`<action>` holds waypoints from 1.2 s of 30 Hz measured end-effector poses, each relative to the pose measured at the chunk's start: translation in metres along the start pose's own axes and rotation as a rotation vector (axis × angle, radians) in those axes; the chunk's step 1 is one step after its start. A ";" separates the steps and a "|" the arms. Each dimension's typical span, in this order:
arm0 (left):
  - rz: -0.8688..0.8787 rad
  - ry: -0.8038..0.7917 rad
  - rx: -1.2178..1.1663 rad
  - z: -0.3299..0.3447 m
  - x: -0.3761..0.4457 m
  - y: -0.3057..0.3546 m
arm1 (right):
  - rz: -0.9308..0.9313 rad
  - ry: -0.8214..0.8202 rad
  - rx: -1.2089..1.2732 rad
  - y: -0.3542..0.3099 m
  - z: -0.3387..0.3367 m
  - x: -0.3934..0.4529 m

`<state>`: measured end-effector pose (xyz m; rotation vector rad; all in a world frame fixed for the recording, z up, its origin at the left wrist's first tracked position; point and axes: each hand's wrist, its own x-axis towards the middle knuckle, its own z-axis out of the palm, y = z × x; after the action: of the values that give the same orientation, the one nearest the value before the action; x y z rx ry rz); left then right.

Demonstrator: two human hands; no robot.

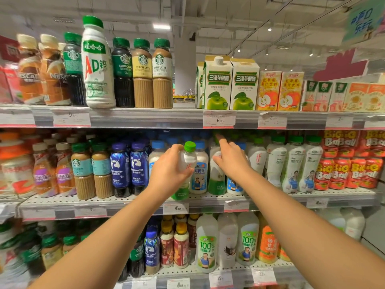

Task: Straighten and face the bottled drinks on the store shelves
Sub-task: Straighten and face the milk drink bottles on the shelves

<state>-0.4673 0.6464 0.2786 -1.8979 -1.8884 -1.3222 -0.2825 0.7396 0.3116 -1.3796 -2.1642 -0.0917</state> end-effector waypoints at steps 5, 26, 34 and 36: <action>0.007 0.035 -0.110 -0.005 -0.011 -0.007 | -0.023 0.023 -0.024 0.000 0.001 -0.006; 0.023 -0.119 -0.233 -0.059 -0.012 -0.026 | -0.043 -0.033 0.422 -0.081 0.047 -0.064; 0.200 -0.078 0.332 -0.057 0.021 -0.057 | 0.099 0.079 0.353 -0.086 0.055 -0.052; 0.227 -0.038 0.393 -0.053 0.028 -0.056 | 0.129 0.084 0.342 -0.091 0.058 -0.048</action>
<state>-0.5455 0.6429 0.3034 -1.8684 -1.7278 -0.7853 -0.3697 0.6780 0.2603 -1.2852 -1.9091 0.2536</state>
